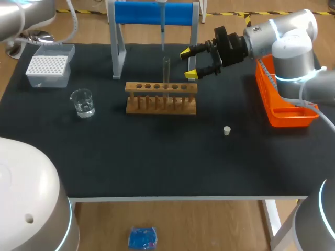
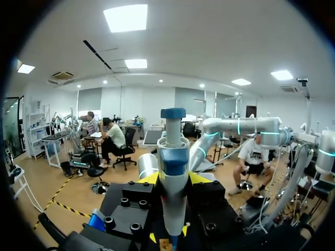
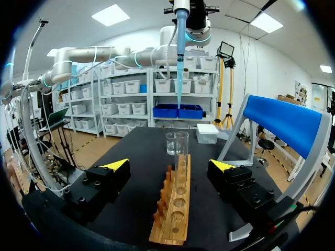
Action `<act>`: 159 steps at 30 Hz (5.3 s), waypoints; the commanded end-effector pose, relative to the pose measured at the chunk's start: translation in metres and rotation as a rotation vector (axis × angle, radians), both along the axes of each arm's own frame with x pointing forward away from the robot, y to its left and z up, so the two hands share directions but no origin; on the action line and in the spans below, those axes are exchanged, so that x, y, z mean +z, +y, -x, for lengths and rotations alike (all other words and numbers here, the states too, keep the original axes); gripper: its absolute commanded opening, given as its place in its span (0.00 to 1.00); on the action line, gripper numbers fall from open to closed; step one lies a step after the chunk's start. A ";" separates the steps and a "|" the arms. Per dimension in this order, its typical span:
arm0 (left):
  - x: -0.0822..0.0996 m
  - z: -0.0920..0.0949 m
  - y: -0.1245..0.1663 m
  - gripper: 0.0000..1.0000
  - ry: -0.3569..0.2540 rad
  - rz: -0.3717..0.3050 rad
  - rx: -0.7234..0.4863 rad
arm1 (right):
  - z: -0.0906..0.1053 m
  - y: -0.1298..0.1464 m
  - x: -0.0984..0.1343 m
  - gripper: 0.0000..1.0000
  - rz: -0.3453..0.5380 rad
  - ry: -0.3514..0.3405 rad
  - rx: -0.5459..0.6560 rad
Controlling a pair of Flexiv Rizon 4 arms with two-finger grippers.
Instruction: Invert the test tube, pick up the pipette, mount the tip to pipette, aspirate from beaker and dispense into the tube, eject the tip, return the pipette, and cap with the stopper.
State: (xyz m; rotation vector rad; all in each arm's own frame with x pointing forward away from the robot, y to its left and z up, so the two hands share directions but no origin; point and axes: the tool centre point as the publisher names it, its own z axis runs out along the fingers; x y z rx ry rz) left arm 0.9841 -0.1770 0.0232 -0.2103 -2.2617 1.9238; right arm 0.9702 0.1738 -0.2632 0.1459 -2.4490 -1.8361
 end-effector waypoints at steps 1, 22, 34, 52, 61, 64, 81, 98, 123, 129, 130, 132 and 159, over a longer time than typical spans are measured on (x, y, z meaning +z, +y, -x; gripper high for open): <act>-0.002 0.002 -0.003 0.00 -0.009 0.006 0.005 | -0.001 0.000 0.000 1.00 0.001 0.000 0.002; -0.015 0.008 -0.006 0.00 -0.046 0.011 0.016 | -0.001 0.000 0.000 1.00 0.001 0.000 0.002; -0.025 0.013 -0.007 0.00 -0.049 0.026 0.022 | -0.001 0.000 0.000 1.00 0.001 0.000 0.002; -0.040 0.015 -0.008 0.00 -0.027 0.049 0.022 | -0.001 0.000 0.000 1.00 0.001 0.000 0.002; -0.042 0.013 -0.009 0.00 -0.015 0.018 0.033 | -0.001 0.000 0.000 1.00 0.001 0.000 0.002; -0.043 0.012 -0.010 0.00 -0.010 0.007 0.036 | -0.001 0.000 0.000 1.00 0.001 0.000 0.002; -0.043 0.012 -0.010 0.00 -0.046 0.017 0.053 | -0.001 0.000 0.000 1.00 0.001 0.000 0.002; -0.044 0.013 -0.009 0.00 -0.046 0.046 0.035 | -0.001 0.000 0.000 1.00 0.001 0.000 0.002; -0.045 0.012 -0.008 0.00 -0.085 -0.022 0.100 | -0.001 0.000 0.000 1.00 0.001 0.000 0.002; -0.045 0.012 -0.008 0.00 -0.102 -0.001 0.102 | -0.001 0.000 0.000 1.00 0.001 0.000 0.002; -0.045 0.012 -0.008 0.00 -0.103 0.002 0.101 | -0.001 0.000 0.000 1.00 0.001 0.000 0.002; -0.045 0.012 -0.008 0.00 -0.104 0.004 0.099 | -0.001 0.000 0.000 1.00 0.001 0.000 0.002; -0.014 0.023 -0.011 0.00 -0.104 0.000 0.113 | -0.001 0.000 0.000 1.00 0.001 0.000 0.002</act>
